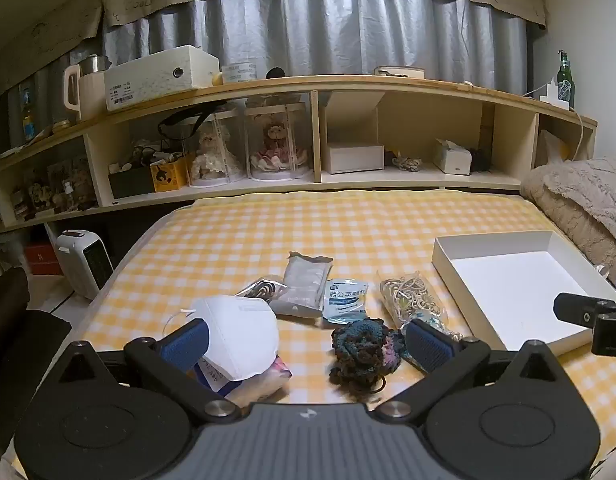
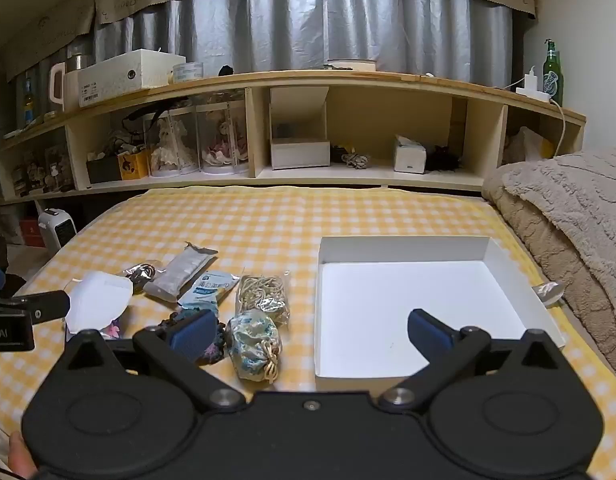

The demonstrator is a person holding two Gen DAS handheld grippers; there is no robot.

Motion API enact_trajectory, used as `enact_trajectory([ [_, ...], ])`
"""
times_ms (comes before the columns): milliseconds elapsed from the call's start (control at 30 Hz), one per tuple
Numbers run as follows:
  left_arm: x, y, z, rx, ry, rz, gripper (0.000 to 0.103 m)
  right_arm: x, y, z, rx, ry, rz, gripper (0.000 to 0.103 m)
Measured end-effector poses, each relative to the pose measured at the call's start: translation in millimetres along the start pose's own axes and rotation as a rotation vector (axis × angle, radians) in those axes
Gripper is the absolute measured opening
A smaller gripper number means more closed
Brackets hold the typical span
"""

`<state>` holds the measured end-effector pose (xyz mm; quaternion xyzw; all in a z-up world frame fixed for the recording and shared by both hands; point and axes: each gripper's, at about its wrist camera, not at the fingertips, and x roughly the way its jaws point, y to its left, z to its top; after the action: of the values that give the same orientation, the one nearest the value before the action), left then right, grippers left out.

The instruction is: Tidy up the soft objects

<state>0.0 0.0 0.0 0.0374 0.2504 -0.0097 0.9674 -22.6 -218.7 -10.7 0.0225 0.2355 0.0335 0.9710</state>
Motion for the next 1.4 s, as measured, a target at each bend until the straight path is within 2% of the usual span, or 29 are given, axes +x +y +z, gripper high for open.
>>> enact_trajectory([
  [1400,1.6,-5.1,-3.4,0.009,0.005,0.001,0.103,-0.8,0.7,0.2,-0.012,-0.002,-0.007,0.103],
])
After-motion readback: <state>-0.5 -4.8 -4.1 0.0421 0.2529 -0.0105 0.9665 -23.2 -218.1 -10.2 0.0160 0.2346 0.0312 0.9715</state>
